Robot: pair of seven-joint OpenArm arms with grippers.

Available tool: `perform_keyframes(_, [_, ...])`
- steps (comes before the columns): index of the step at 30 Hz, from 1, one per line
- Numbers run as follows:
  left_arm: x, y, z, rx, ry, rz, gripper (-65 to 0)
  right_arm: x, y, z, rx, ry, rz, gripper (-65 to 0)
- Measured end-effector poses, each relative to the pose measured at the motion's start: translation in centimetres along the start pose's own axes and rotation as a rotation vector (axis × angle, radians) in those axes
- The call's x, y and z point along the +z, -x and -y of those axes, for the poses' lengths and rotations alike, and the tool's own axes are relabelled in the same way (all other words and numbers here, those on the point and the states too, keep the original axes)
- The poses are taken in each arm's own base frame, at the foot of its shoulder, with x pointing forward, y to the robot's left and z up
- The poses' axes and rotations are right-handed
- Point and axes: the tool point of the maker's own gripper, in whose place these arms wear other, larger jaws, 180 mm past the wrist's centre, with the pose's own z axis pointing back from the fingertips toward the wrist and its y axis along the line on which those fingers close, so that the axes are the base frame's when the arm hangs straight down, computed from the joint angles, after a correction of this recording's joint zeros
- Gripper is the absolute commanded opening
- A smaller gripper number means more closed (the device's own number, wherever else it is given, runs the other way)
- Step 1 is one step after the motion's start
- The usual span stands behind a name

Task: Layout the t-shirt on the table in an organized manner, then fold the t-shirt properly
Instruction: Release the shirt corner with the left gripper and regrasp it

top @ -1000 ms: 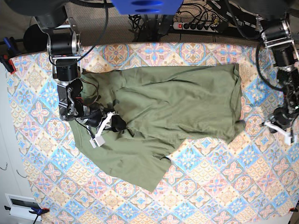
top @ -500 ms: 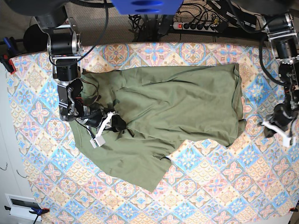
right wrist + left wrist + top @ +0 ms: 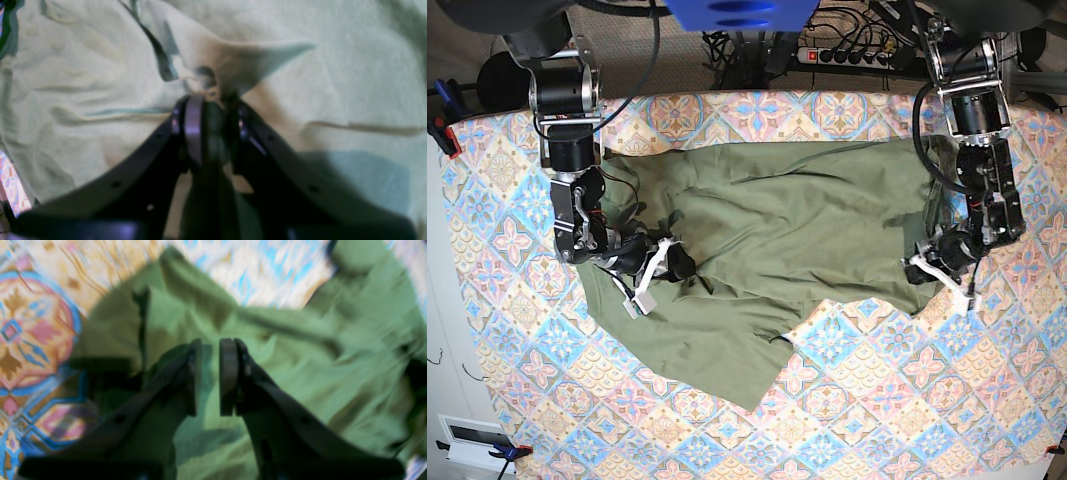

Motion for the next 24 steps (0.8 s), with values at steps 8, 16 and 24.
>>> perform_keyframes(8, [2.7,4.5,-6.4,-0.016,-0.134,-0.128,-55.0,0.0,0.2,0.0,0.001,0.001,-0.013,-51.9])
perform_keyframes(16, [4.3,7.6,-8.0,-0.021,-0.151,-0.22,-55.1,0.0,0.1,0.0,0.002,0.001,-0.012,-51.9])
perform_keyframes(24, [8.6,2.7,-8.3,0.165,-0.048,0.011,-54.2,0.0,0.1,0.0,0.003,0.0,-0.016,-51.8])
